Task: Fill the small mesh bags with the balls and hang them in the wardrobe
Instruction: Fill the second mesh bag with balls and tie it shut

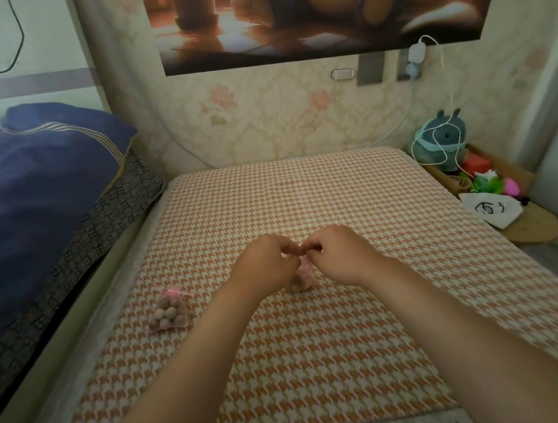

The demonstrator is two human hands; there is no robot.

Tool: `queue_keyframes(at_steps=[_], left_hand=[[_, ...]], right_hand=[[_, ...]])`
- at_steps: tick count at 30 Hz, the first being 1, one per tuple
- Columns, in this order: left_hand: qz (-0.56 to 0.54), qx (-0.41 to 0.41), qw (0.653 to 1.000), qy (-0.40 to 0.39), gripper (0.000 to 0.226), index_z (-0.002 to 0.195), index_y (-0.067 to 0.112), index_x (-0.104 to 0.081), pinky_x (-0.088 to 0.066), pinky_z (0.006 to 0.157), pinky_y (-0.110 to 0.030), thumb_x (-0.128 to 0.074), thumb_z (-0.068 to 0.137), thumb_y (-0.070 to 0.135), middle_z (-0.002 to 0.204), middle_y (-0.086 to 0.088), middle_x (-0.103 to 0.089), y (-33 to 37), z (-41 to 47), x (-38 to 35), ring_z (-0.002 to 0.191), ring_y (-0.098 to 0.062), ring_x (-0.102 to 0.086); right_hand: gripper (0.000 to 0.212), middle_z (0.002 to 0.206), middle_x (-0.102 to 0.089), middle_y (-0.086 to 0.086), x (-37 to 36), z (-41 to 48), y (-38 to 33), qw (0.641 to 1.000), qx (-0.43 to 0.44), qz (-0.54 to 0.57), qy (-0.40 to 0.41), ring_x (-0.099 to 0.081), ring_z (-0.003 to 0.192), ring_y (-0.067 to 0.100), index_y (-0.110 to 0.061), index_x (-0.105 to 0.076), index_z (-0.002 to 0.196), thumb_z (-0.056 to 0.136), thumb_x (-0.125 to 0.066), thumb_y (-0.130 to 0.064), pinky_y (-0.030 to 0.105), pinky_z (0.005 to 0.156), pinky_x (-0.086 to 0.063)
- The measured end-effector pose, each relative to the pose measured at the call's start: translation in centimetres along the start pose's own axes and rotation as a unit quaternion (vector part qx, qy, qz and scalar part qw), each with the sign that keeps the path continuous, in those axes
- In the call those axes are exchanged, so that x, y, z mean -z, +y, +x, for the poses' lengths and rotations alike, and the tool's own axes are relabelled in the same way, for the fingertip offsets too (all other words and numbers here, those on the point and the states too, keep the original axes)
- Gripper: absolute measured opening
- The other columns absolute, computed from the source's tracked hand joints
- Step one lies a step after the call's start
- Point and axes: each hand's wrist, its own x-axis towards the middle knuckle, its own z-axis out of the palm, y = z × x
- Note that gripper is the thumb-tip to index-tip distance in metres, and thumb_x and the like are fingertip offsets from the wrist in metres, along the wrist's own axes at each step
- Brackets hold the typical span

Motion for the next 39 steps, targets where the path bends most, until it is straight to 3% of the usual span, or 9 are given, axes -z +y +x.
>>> queue_keyframes(at_steps=[2,5,9,13,20,27,31,35,39], left_hand=[[-0.001,0.008,1.0,-0.005,0.022,0.102,0.028,-0.076,-0.058,0.078,-0.035,-0.063,0.086,0.022,0.097,0.011,-0.073,0.0,0.0,0.3,0.081,-0.008,-0.066],[-0.002,0.019,1.0,-0.009,0.017,0.096,0.025,-0.079,-0.059,0.071,-0.032,-0.065,0.086,0.022,0.084,0.009,-0.073,0.0,0.1,0.9,0.073,-0.008,-0.065],[0.006,0.03,1.0,0.0,0.017,0.092,0.023,-0.079,-0.056,0.062,-0.025,-0.065,0.087,0.015,0.088,0.007,-0.075,-0.8,0.3,1.7,0.072,-0.008,-0.066],[0.015,0.03,0.999,-0.002,0.018,0.091,0.021,-0.079,-0.054,0.058,-0.022,-0.065,0.088,0.012,0.089,0.006,-0.074,-1.6,0.4,2.4,0.072,-0.007,-0.065],[-0.011,0.007,1.0,-0.021,0.013,0.099,0.024,-0.076,-0.051,0.073,-0.019,-0.069,0.087,0.022,0.095,0.011,-0.07,-3.2,0.4,2.8,0.088,-0.004,-0.063],[-0.02,-0.012,0.999,-0.029,0.018,0.104,0.022,-0.076,-0.04,0.065,-0.009,-0.065,0.09,0.018,0.103,0.011,-0.07,-3.7,0.9,2.8,0.089,-0.001,-0.06],[-0.034,0.0,0.999,-0.029,0.017,0.101,0.023,-0.077,-0.049,0.062,-0.016,-0.066,0.089,0.019,0.099,0.009,-0.072,-3.8,1.0,2.7,0.082,-0.003,-0.064],[-0.06,0.015,0.998,-0.034,0.018,0.101,0.022,-0.077,-0.061,0.071,-0.032,-0.065,0.088,0.016,0.095,0.006,-0.074,-4.0,0.9,2.5,0.082,-0.011,-0.069],[-0.071,0.026,0.996,-0.04,0.02,0.103,0.024,-0.075,-0.061,0.072,-0.036,-0.062,0.089,0.018,0.092,0.005,-0.073,-4.0,0.8,2.4,0.081,-0.014,-0.07]], right_hand=[[0.027,0.1,-0.076,-0.009,-0.1,0.2,0.1,1.0,0.004,0.01,0.0,-0.071,0.083,0.012,-0.032,-0.077,0.111,0.098,-0.054,-0.025,0.042,0.078,-0.06],[0.024,0.102,-0.074,-0.015,-0.2,0.5,0.4,0.998,0.009,0.056,0.001,-0.069,0.09,0.007,-0.033,-0.078,0.107,0.099,-0.056,-0.025,0.036,0.083,-0.058],[0.02,0.098,-0.07,-0.017,-0.1,1.2,1.0,0.993,-0.009,0.118,0.025,-0.057,0.061,-0.006,-0.028,-0.076,0.104,0.101,-0.057,-0.022,0.019,0.064,-0.044],[0.021,0.1,-0.07,-0.012,-1.2,2.2,1.7,0.992,-0.035,0.122,0.022,-0.056,0.066,-0.002,-0.024,-0.076,0.097,0.101,-0.056,-0.018,0.021,0.063,-0.044],[0.018,0.115,-0.07,-0.009,-4.1,4.2,2.3,0.999,-0.048,-0.011,-0.004,-0.064,0.103,0.013,-0.031,-0.073,0.111,0.095,-0.066,-0.027,0.035,0.09,-0.054],[0.009,0.103,-0.072,-0.014,-5.0,5.1,2.5,0.995,-0.053,-0.083,0.006,-0.067,0.096,0.013,-0.035,-0.073,0.099,0.09,-0.071,-0.038,0.033,0.082,-0.054],[0.008,0.101,-0.072,-0.014,-4.6,4.8,2.6,0.998,-0.056,-0.035,0.019,-0.066,0.096,0.011,-0.035,-0.074,0.097,0.09,-0.072,-0.038,0.035,0.085,-0.055],[0.008,0.095,-0.072,-0.016,-3.1,4.5,1.5,0.992,-0.038,0.089,0.08,-0.067,0.092,0.004,-0.032,-0.074,0.097,0.088,-0.076,-0.031,0.034,0.087,-0.056],[0.009,0.087,-0.073,-0.016,-1.6,3.8,-0.6,0.978,-0.004,0.17,0.119,-0.066,0.076,-0.004,-0.033,-0.076,0.085,0.082,-0.083,-0.03,0.025,0.076,-0.056]])
